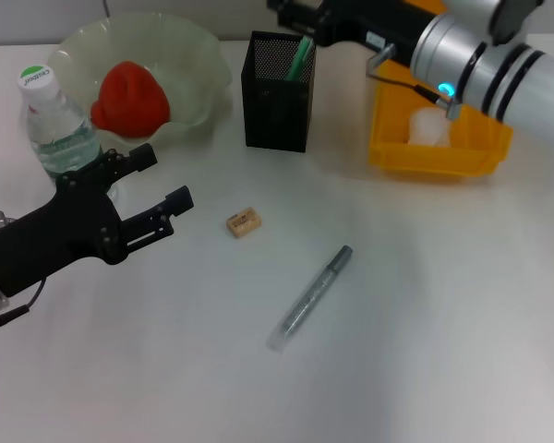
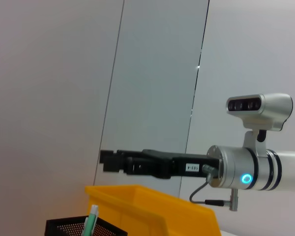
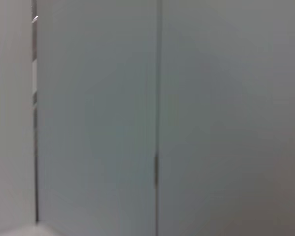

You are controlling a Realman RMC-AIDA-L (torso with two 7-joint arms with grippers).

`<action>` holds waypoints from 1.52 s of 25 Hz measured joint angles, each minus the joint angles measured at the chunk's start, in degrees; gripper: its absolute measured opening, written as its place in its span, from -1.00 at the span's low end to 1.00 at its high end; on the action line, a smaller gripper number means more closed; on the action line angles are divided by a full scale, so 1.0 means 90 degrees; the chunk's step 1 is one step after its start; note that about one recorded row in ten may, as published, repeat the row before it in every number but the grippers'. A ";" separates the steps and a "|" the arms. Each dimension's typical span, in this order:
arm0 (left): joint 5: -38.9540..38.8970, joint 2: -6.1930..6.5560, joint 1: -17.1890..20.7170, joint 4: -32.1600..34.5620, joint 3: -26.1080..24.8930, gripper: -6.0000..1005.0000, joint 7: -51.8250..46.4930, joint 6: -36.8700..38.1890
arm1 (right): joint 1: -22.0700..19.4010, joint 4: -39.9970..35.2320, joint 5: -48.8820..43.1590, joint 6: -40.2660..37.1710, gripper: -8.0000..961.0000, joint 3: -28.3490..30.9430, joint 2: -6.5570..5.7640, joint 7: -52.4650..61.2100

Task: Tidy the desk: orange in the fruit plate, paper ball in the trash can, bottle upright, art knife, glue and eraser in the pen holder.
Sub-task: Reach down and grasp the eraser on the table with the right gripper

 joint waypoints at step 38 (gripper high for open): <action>0.0965 0.0218 0.0219 0.0539 0.0078 0.57 -0.0344 -0.0156 | 0.0356 -0.2666 -0.7384 -0.1863 0.53 -0.0648 -0.0258 0.5604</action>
